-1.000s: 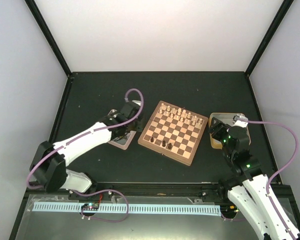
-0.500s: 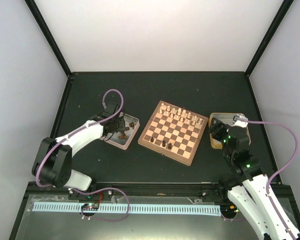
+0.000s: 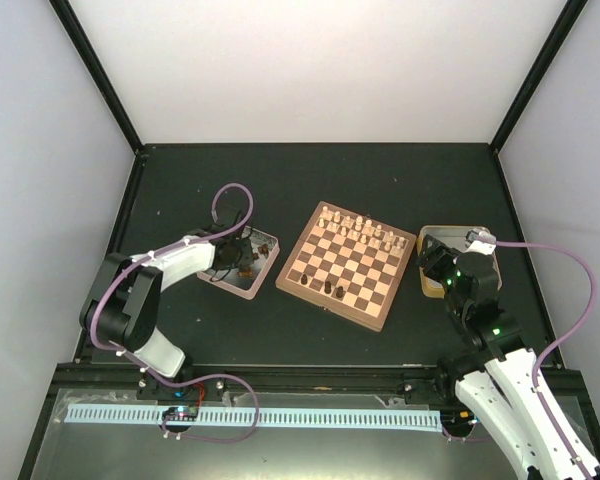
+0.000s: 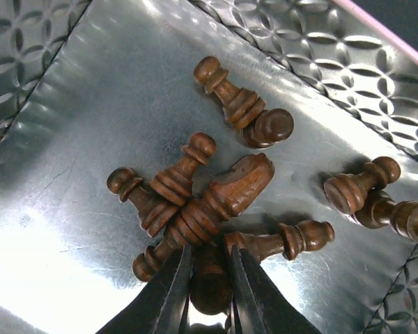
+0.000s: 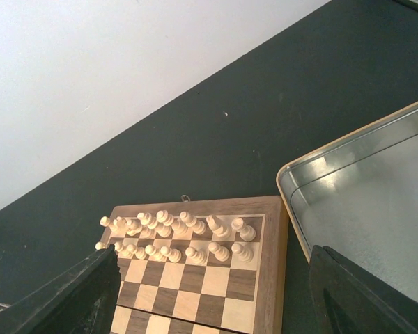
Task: Set up the chess pieces on the board
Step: Pick up the chess piece from the storage box, then place the chess piece on the chessboard.
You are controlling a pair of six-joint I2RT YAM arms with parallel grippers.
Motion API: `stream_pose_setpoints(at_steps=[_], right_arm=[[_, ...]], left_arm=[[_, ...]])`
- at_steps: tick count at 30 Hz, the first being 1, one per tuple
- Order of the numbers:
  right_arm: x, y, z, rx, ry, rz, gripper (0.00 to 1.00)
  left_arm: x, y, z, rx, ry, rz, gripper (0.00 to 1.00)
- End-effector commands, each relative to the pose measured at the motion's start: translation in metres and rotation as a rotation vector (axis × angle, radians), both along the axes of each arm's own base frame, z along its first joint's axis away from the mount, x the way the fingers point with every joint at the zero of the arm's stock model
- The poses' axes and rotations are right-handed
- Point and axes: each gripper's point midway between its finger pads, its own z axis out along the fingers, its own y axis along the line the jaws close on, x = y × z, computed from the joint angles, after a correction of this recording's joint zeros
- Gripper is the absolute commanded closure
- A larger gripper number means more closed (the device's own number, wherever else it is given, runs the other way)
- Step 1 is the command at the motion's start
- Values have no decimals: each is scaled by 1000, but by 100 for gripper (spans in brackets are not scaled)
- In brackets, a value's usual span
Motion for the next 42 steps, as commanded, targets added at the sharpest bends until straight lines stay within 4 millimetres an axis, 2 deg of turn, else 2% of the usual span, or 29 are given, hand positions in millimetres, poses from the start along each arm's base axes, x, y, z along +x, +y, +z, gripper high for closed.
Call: stream_pose_setpoints(at_steps=[1,5,12,17,23,24,27,30,36,41,42], right_arm=[[1,0,1,0,-10,-2,25],[1,0,1,0,-11,-4,25],[2,1,1,3,-10,-3,25],[2,1,0,9,-11,-2,25],[1,2,1,16,-12,2,25],[1,2,1,16,-11,2,25],[0,1,2,18,-15,1,25],[0,0,3,16,-18,-4,25],[-1,-3,7,13,-29,-22,25],[-5,-10,13,6,-49,-54,25],[-6,-12,14,3,-52,-63,25]], left_arm=[[11,-3,3,-15,-22,-8,86],[10,2,11,3,-43,0,91],[8,6,55,-5,-143,-4,92],[3,-5,79,-77,-182,-49,91],[-1,-20,95,-152,-214,-112,90],[-2,-24,107,-175,-245,-138,90],[-8,-47,119,-248,-263,-237,89],[-19,-79,135,-300,-287,-355,89],[-60,-159,172,-362,-372,-606,88],[-96,-219,180,-373,-403,-785,88],[-102,-231,172,-351,-387,-817,87]])
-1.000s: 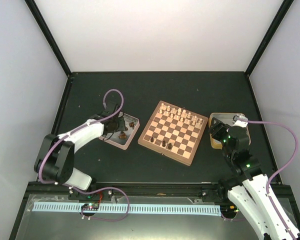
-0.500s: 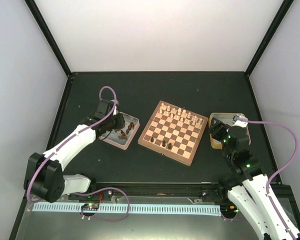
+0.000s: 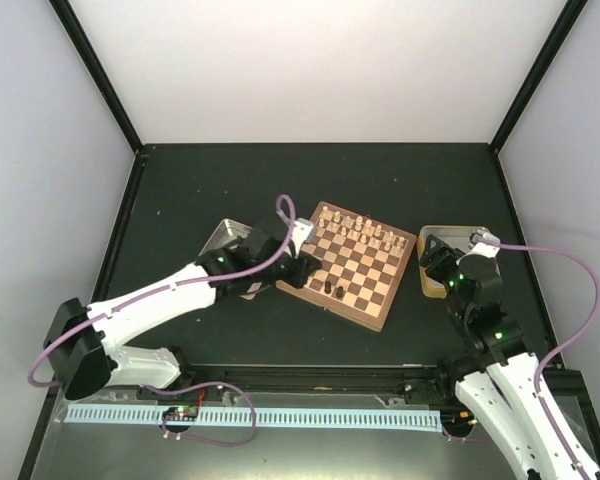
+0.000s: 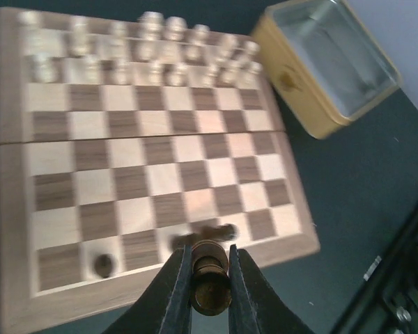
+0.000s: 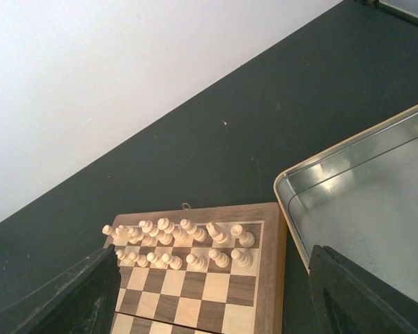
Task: Set up the chess pieces on the board
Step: Place the chess piece on the chessboard.
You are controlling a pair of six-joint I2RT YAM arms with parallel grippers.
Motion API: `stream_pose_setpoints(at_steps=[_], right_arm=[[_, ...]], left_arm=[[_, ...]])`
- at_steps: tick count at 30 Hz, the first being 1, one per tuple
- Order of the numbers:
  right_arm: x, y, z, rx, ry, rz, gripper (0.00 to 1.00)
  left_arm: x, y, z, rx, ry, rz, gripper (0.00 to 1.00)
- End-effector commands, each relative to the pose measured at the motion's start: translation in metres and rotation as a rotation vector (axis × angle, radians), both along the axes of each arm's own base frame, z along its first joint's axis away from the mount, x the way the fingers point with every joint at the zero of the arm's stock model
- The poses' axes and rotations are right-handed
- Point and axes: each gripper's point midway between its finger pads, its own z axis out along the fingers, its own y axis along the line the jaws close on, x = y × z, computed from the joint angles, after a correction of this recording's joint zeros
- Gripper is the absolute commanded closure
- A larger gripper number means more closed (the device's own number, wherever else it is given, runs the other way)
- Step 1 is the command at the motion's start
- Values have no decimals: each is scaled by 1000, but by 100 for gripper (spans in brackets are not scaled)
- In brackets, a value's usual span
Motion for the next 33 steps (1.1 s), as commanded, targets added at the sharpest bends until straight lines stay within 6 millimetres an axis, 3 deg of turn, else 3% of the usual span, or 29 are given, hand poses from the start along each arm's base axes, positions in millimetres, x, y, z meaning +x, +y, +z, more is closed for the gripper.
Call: stream_pose_setpoints(at_steps=[1,8,14,19,33], right_arm=[[-4,-11,11,-8,-36,-57,25],[-21,-39,16,2,-57,-199,25],[-36,-55,26,24,-141,-263,25],[-35,-55,23,16,-123,-268,24],[-35,-55,23,21,-129,-268,24]], left_arm=[[-18,-54,22,1,-106,-131,87],[-71,-117,-4,141,-116,-335,87],[-93,-146,-39,236,-76,-443,87],[-94,-155,-67,320,-46,-483,86],[-79,-172,-106,431,-49,-471,86]])
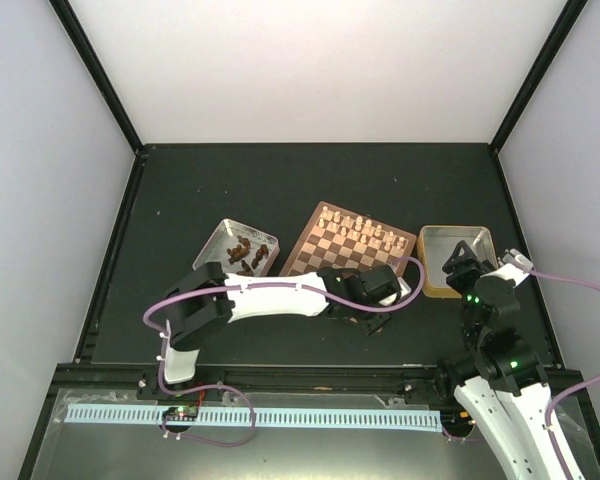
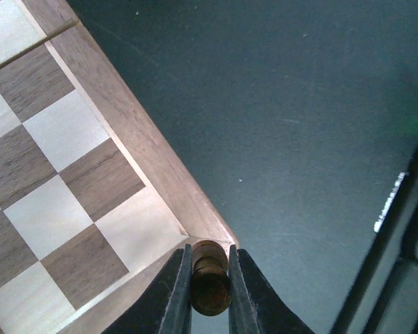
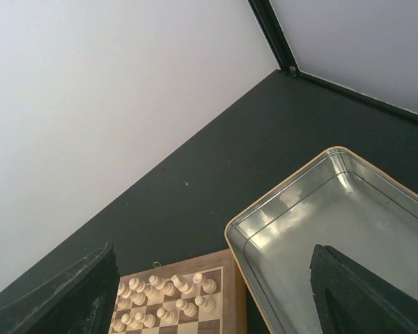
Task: Set up the chess pieces on the board
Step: Place the chess piece on the chessboard.
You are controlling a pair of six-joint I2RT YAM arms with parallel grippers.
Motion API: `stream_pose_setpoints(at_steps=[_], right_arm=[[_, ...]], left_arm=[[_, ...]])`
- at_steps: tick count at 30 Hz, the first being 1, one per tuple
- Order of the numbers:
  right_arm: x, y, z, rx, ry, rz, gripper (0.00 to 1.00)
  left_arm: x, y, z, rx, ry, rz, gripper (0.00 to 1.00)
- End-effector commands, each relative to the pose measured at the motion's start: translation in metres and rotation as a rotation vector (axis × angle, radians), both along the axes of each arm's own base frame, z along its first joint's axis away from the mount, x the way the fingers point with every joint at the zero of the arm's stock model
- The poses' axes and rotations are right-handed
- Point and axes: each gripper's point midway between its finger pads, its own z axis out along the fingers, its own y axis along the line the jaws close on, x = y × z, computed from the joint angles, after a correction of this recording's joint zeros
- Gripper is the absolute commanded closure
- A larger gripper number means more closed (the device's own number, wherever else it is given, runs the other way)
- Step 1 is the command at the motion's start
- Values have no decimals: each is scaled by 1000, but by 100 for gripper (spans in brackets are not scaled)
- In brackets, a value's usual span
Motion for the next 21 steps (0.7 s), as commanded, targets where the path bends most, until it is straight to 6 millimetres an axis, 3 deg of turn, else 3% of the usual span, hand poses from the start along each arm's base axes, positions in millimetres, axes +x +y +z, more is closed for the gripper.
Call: stream_pose_setpoints(at_steps=[1,13,21], right_arm=[[-1,-4,0,8,-12,-27,24],[1,0,-3,21,-7,-8,24],[1,1,-4,25,-5,-3,23]], left_arm=[[11,-5,-4,49,-51,15,86],[31,-3,-15,101,-62,82,87],[31,0,-28,113,-25,92,85]])
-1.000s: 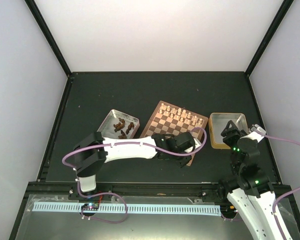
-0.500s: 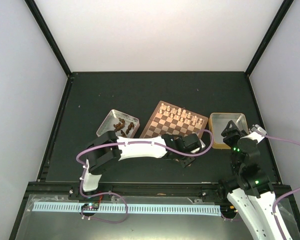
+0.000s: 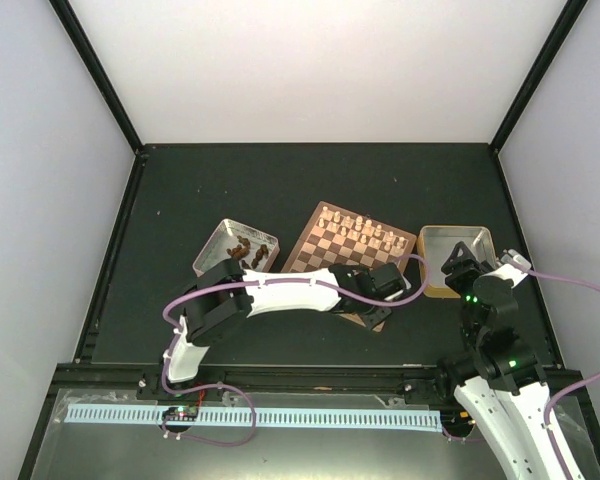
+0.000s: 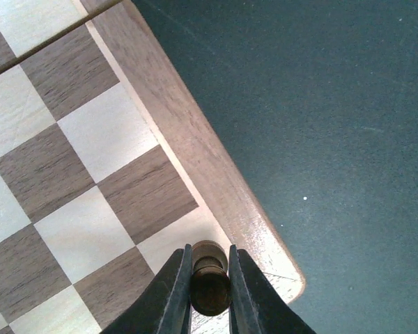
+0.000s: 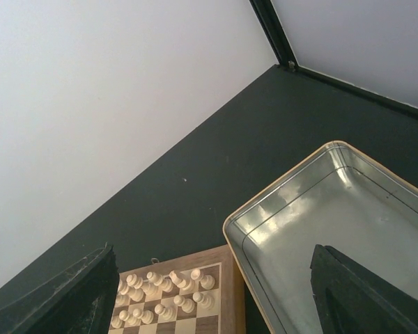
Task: Set up the chess pieces on the board
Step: Place the chess piece on the chessboard.
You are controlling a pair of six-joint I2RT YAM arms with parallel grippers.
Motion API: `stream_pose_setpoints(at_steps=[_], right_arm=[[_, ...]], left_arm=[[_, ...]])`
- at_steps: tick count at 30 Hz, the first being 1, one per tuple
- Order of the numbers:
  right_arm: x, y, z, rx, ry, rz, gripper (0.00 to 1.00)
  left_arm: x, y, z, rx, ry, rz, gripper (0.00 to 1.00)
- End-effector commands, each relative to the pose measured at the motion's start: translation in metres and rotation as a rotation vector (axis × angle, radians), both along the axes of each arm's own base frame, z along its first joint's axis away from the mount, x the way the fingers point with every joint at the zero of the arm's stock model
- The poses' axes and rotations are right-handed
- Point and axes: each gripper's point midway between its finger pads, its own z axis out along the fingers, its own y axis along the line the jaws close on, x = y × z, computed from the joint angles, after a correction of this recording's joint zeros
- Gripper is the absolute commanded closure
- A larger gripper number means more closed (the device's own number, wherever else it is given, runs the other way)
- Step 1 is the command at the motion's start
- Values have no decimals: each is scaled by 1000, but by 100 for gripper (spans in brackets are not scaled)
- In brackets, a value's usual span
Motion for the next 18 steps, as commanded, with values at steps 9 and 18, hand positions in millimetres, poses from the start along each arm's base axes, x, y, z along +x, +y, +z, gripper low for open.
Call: stream_pose_setpoints(at_steps=[9,18], right_arm=[[1,1,1,17,-13,-2,23],[0,1,1,19,-13,1,23]], left_arm=[[3,2,-5,13,28,26,73],[4,2,33,-78,53,32,56]])
